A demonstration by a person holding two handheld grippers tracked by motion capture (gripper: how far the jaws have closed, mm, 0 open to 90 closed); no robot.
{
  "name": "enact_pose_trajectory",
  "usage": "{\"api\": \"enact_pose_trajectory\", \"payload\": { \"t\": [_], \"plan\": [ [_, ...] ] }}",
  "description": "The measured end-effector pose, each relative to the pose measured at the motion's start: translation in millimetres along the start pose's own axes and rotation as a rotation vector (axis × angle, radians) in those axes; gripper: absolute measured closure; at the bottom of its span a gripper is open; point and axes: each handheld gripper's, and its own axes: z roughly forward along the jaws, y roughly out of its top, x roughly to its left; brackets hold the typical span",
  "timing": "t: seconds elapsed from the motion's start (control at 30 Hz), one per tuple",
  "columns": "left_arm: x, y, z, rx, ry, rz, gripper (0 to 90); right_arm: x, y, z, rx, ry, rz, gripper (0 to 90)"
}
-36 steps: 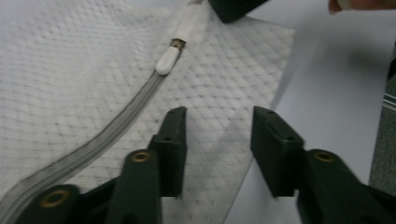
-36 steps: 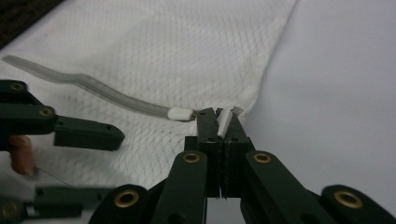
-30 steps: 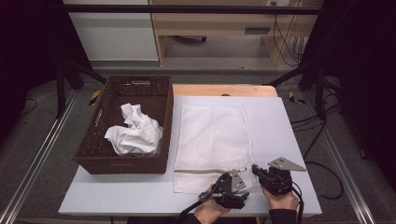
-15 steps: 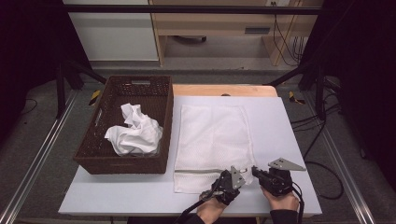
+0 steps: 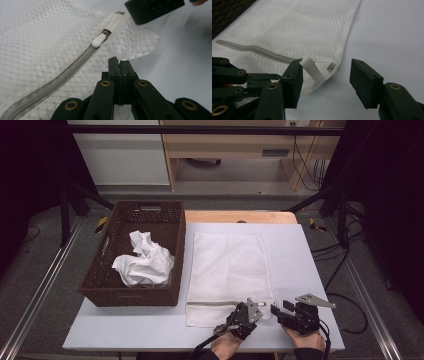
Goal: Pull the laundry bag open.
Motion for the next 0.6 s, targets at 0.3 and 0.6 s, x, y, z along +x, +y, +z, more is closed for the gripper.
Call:
{"api": "enact_pose_trajectory", "payload": {
  "t": [0.3,0.6],
  "plan": [
    [-0.8,-0.4,0.1,-0.004,0.004,0.000,88.6,7.8,1.9,21.6,0.079,0.014,0.034,56.3],
    [-0.4,-1.0,-0.3,-0.009,0.006,-0.004,88.6,7.3,-0.4,15.5,0.077,-0.007,0.048,54.5]
  ]
}}
